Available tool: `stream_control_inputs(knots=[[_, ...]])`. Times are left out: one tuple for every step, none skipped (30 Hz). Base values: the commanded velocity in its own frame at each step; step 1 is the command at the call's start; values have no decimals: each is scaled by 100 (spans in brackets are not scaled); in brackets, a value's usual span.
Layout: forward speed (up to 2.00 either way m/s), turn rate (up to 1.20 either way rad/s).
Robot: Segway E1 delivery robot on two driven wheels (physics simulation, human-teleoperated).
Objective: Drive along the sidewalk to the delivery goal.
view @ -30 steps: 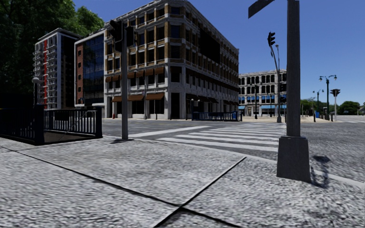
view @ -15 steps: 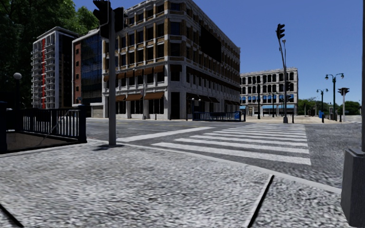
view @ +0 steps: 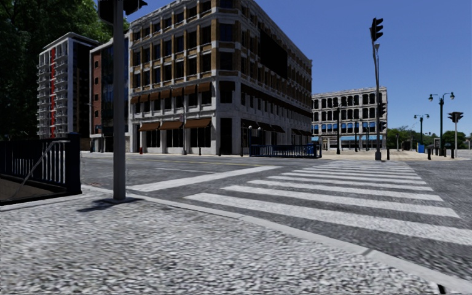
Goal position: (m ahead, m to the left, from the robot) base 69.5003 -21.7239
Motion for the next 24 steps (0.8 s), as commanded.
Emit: stream_control_inputs(knots=[[200, 0], [200, 0], [200, 0], [200, 0], [200, -5], [200, -5], [200, -21], [200, -28], [200, -32], [200, -32], [200, -45], [200, -55], [200, -59], [200, -59], [200, -60], [200, -60], [200, -72], [200, -94], [200, -100], [200, -101], [200, -101], [200, -102], [200, -102], [200, -102]])
